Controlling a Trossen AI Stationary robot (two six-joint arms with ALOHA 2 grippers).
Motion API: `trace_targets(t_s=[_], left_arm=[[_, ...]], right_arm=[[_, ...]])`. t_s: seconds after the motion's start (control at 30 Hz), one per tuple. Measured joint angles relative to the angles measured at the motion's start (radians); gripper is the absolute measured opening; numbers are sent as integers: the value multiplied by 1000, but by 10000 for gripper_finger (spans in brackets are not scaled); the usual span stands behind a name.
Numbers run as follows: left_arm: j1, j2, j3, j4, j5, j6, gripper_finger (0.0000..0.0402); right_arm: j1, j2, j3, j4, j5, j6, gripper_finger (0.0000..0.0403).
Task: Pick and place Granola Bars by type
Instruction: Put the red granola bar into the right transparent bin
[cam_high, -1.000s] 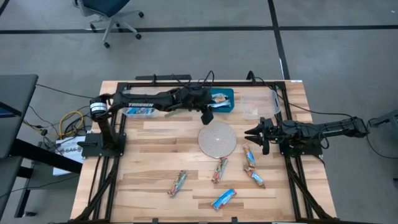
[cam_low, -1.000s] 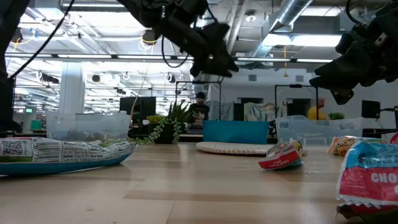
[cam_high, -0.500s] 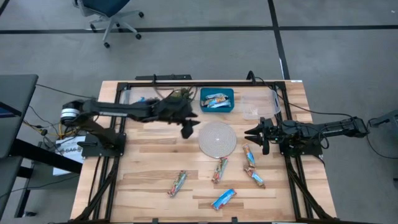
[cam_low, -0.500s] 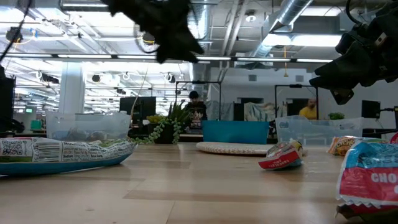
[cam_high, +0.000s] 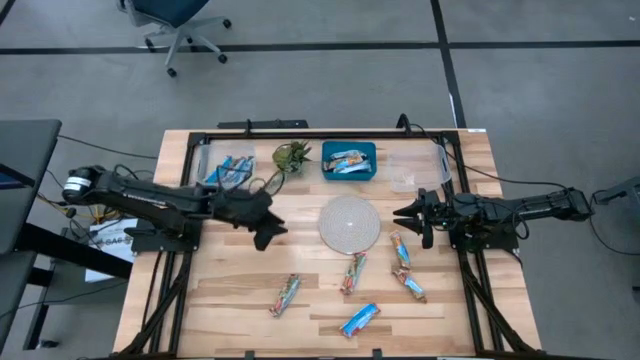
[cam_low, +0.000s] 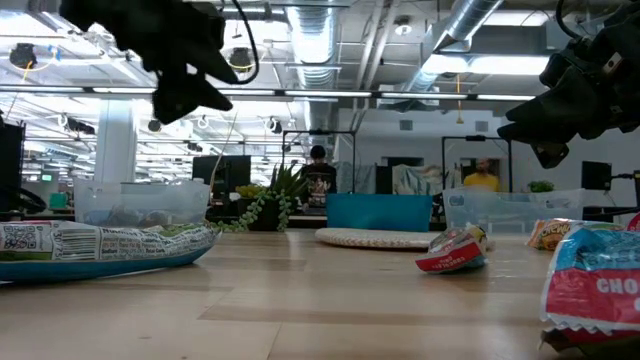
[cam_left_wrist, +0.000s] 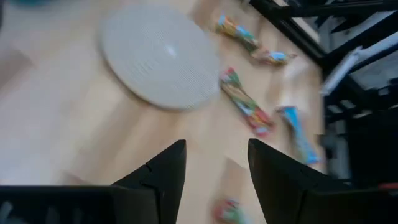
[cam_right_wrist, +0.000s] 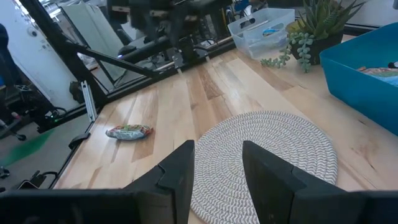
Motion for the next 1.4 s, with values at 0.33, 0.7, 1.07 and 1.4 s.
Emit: trace_targets(t_s=[0.33, 0.7, 1.07, 1.4], left_arm=[[-209, 75, -26, -18, -32, -489, 157], [-324, 246, -19, -17, 76, -792, 115], [-364, 380, 39, -8, 111, -708, 143], [-397, 489, 122, 11, 55, -692, 217]], right_arm=[[0, 0, 0, 0, 0, 0, 127], [0, 0, 0, 0, 0, 0, 127], [0, 0, 0, 0, 0, 0, 127], [0, 0, 0, 0, 0, 0, 127]])
